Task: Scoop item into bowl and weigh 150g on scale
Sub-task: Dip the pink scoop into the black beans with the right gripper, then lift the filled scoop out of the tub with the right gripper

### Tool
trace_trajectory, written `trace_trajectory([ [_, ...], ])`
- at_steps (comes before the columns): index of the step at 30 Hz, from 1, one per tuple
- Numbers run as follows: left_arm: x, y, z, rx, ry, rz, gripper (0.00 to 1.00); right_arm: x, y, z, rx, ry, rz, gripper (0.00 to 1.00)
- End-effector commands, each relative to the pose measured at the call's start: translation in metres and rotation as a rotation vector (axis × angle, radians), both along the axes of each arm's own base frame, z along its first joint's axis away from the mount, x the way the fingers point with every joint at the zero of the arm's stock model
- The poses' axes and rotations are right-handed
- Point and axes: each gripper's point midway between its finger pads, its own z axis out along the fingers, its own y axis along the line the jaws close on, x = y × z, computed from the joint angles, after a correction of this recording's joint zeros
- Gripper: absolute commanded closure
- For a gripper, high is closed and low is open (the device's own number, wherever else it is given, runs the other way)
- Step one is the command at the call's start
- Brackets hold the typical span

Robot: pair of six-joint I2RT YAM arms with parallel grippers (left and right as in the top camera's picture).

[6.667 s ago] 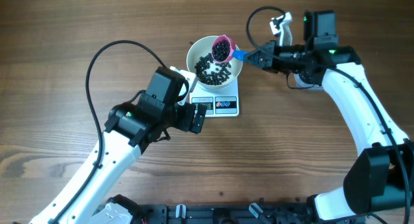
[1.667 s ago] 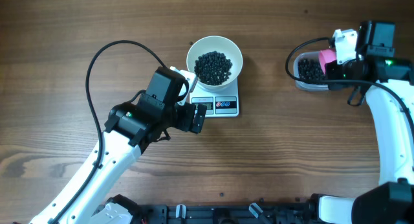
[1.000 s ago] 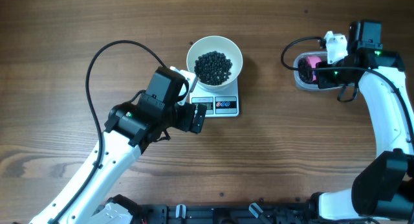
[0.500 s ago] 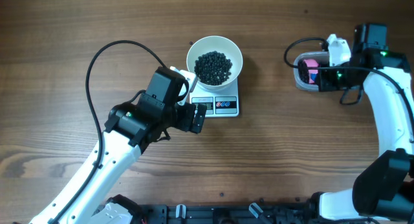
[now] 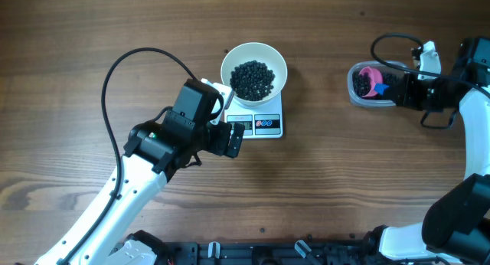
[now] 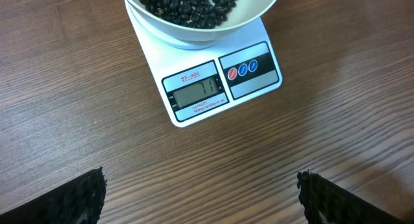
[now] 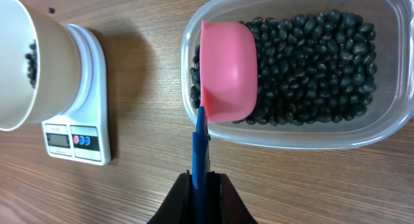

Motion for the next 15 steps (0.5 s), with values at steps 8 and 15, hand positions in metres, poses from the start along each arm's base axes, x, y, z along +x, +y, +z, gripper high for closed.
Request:
trace_trajectory([
  [8,0.003,-0.002,0.01,-0.009,-0.027,-0.02,0.0,0.004,0.001,0.0,0.078,0.04,-0.104,0.96],
  [15,0.003,-0.002,0.01,-0.009,-0.027,-0.02,0.0,0.002,-0.011,0.0,0.09,0.048,-0.161,0.96],
])
